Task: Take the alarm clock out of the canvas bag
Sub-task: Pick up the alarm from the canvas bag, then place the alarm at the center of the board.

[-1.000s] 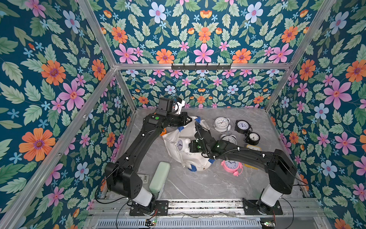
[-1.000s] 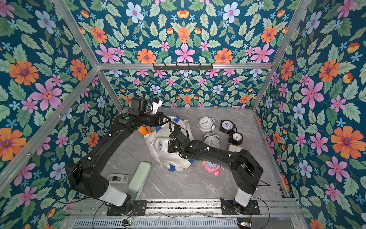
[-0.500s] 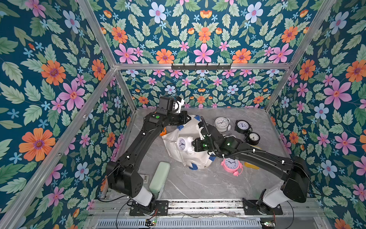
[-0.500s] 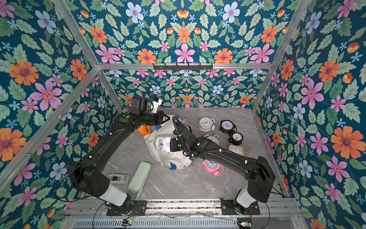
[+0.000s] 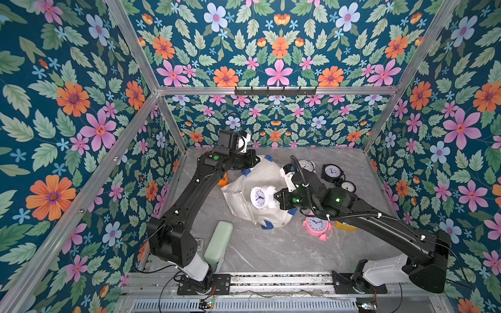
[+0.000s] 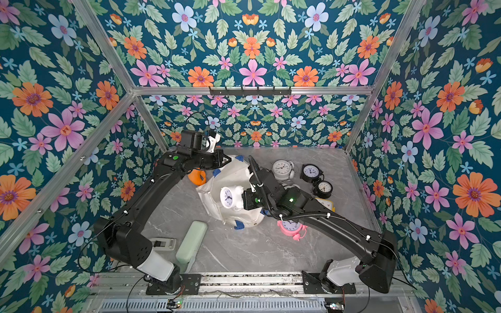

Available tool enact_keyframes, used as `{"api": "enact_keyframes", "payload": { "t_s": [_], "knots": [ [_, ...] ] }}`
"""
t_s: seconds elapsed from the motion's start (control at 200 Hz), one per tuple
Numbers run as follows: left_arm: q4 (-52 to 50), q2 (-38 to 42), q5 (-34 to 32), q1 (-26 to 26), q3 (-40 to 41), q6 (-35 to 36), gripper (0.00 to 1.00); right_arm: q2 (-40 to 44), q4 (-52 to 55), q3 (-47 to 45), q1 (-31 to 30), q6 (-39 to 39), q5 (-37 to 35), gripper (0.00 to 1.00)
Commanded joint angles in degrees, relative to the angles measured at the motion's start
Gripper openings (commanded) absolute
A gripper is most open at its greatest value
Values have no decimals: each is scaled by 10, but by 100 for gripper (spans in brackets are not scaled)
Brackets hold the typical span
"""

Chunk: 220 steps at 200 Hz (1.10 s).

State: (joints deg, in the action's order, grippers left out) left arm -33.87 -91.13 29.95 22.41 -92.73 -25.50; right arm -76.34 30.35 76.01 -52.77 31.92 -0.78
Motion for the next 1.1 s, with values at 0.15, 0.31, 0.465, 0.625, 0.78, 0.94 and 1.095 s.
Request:
{"api": "enact_keyframes", "payload": {
  "t_s": [0.15,0.31,0.465,0.625,0.78,0.94,1.095],
  "knots": [
    [23,-2,-4,-2,-10,-8,0,75,58,16,0,-31,-45,0],
    [29,1,-8,-5,-8,-12,0,129,86,7,9,-45,-56,0],
    [38,-1,-6,-10,-9,-20,0,187,111,-21,49,-38,-40,0],
    [45,-5,-9,-21,-12,-34,0,244,145,-46,73,-33,-57,0],
    [54,-12,-16,-34,-12,-60,0,278,194,-66,102,-28,-67,0],
    [68,-27,-12,-49,-16,-85,0,300,251,-94,112,-4,-64,0],
    [70,-46,-20,-58,-25,-108,0,312,282,-141,112,29,-46,0]
  ]
}}
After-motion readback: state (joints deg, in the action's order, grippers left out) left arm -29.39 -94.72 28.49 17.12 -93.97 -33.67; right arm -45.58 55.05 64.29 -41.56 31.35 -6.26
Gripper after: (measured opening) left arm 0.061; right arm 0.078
